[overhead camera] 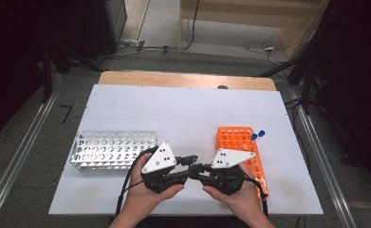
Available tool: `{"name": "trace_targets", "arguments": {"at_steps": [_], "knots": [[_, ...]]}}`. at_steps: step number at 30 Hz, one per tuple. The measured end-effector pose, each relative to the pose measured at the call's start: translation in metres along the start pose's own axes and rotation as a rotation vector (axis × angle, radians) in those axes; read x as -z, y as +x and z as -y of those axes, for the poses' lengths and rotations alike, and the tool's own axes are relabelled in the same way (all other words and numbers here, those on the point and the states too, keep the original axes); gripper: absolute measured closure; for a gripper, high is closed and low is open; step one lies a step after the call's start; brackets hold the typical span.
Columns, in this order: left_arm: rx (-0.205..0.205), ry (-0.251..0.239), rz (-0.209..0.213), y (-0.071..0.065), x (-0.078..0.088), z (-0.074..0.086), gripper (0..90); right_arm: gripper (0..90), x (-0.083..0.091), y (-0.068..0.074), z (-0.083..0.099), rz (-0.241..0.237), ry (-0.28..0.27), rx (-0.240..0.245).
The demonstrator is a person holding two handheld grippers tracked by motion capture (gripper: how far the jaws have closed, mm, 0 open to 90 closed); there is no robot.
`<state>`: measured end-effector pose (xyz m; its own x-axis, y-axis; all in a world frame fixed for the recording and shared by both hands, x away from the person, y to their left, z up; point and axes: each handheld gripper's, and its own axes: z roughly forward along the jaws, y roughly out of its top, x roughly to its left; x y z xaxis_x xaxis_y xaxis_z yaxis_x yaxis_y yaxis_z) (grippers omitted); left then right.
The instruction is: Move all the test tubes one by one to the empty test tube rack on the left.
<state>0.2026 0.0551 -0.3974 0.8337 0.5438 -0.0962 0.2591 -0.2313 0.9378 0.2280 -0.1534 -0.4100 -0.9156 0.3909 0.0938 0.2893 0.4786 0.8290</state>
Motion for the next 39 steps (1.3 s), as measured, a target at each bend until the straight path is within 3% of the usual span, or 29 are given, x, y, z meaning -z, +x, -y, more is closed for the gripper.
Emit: {"name": "trace_targets", "arguments": {"at_steps": [13,16,17,27,30,33,39], "knots": [[-0.017,-0.025,-0.033,-0.001,0.003,-0.002,76.2,71.7,0.002,-0.003,0.0,-0.024,-0.016,-0.017],[-0.004,-0.033,-0.036,0.003,0.006,-0.003,76.3,52.7,0.007,-0.005,-0.002,-0.008,-0.038,-0.012],[0.002,-0.039,-0.039,0.005,0.007,-0.004,76.3,52.7,0.007,-0.005,-0.002,-0.008,-0.038,-0.012],[0.036,-0.055,-0.074,0.026,0.015,-0.007,76.3,7.3,0.027,-0.015,-0.007,0.026,-0.097,0.009],[0.048,-0.06,-0.086,0.034,0.016,-0.006,76.3,0.0,0.035,-0.021,-0.006,0.029,-0.116,-0.004],[0.058,-0.064,-0.105,0.043,0.018,-0.006,76.3,0.0,0.044,-0.027,-0.003,0.036,-0.138,-0.015],[0.081,-0.077,-0.157,0.063,0.024,-0.003,76.3,0.0,0.061,-0.039,0.002,0.095,-0.161,-0.039]]}}
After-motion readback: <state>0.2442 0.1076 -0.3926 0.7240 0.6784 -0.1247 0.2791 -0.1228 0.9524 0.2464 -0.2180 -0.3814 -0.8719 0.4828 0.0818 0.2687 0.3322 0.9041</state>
